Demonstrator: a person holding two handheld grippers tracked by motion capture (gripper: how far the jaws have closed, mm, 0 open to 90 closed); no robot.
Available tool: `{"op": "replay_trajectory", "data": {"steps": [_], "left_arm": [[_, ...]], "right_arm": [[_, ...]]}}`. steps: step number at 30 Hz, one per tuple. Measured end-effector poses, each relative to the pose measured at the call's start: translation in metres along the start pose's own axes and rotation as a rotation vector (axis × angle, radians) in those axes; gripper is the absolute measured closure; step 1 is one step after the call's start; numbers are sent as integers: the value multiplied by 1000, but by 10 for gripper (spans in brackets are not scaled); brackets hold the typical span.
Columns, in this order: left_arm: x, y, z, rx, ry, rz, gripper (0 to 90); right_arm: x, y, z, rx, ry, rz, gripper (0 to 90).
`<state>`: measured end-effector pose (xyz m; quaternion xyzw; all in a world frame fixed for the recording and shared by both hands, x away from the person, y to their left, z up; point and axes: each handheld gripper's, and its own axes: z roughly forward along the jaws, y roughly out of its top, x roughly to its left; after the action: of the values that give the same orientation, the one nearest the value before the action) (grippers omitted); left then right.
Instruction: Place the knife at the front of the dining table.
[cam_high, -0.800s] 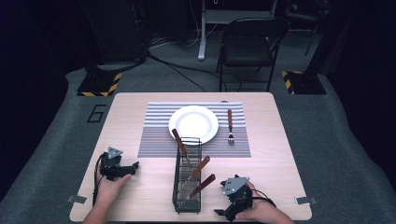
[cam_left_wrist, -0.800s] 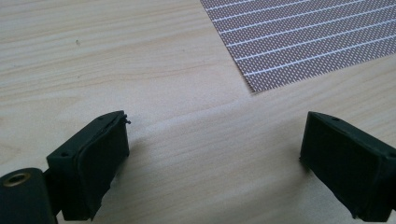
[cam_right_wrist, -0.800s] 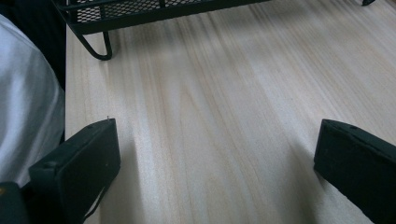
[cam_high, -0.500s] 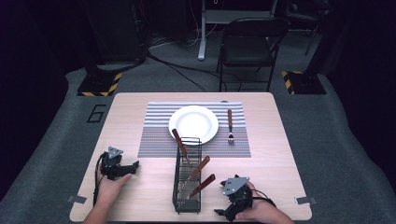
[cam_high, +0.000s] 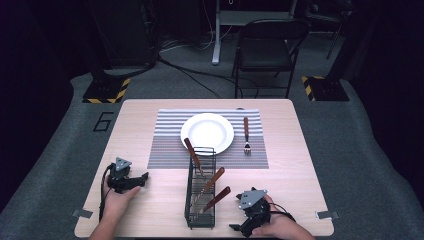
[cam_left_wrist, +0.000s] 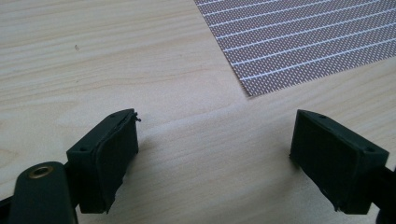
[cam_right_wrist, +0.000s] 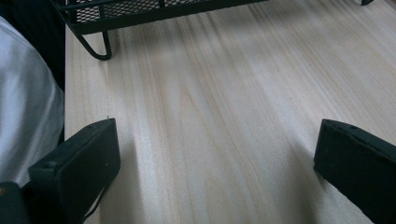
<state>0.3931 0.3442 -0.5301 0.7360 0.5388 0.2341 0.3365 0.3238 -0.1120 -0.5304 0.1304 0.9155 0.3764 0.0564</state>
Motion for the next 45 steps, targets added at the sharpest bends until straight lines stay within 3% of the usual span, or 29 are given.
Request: {"op": "replay_trajectory", "data": {"steps": [4, 8, 12, 13, 17, 25, 30, 35, 38, 45], "left_arm": [[0, 1, -2, 14, 3, 2, 172], [-2, 4, -5, 43, -1, 9, 262], [-5, 8, -11, 40, -39, -9, 348], [-6, 12, -16, 34, -68, -22, 356], [-10, 19, -23, 39, -78, -36, 366], [-31, 41, -44, 3, -135, -4, 402], [-41, 48, -48, -3, -155, 22, 401], [-54, 60, -52, -6, -230, 2, 482], [-60, 66, -53, -8, -251, 16, 511], [-74, 81, -56, -24, -273, 51, 515]], "right_arm": [[0, 0, 0, 0, 0, 0, 0], [0, 0, 0, 0, 0, -1, 0], [0, 0, 0, -1, -1, -3, 0], [0, 0, 0, 0, 0, -3, 0], [0, 0, 0, 4, -1, 4, 0], [1, 0, 0, 5, 1, 7, 0], [1, 0, 0, 5, 1, 8, 0], [1, 0, 0, 5, 1, 7, 0], [1, 0, 0, 5, 2, 8, 0], [1, 0, 0, 5, 1, 8, 0]]}}
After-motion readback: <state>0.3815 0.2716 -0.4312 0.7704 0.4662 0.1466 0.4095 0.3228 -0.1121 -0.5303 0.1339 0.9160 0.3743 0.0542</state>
